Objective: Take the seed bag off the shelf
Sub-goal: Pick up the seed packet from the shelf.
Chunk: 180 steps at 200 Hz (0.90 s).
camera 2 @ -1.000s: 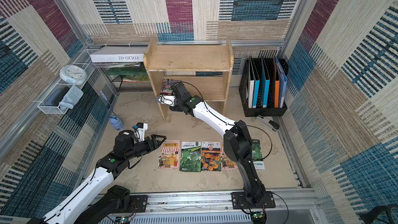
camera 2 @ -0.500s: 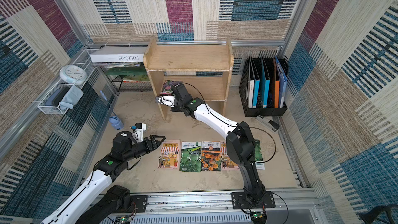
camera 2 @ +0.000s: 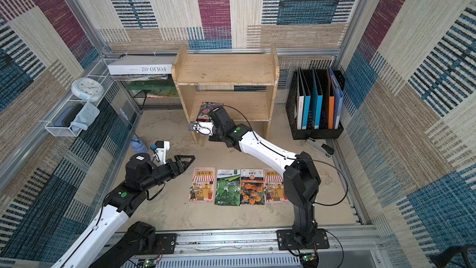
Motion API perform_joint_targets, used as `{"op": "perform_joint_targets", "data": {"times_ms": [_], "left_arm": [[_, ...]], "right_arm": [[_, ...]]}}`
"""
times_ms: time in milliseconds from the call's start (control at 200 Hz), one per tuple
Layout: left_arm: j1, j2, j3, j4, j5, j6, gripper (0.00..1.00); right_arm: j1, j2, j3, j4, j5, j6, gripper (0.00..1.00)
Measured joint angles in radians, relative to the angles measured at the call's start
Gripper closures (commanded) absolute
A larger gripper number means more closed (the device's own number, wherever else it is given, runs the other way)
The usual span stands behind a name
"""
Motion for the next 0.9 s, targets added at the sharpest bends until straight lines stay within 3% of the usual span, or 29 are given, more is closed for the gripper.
{"op": "perform_joint_targets", "data": {"times_ms": [441,902], "left_arm": [[0.100,0.300,0.109,0.176,0.067,-0.118,0.19],[0.101,0.551,0.321,0.325,0.183,-0.202,0.18]], "right_arm": [[0.001,-0.192,-0.235,0.069,-0.031,0.003,1.00],[0.031,-0.220,-0.281,0.084,-0.106,0.004,1.00]]}}
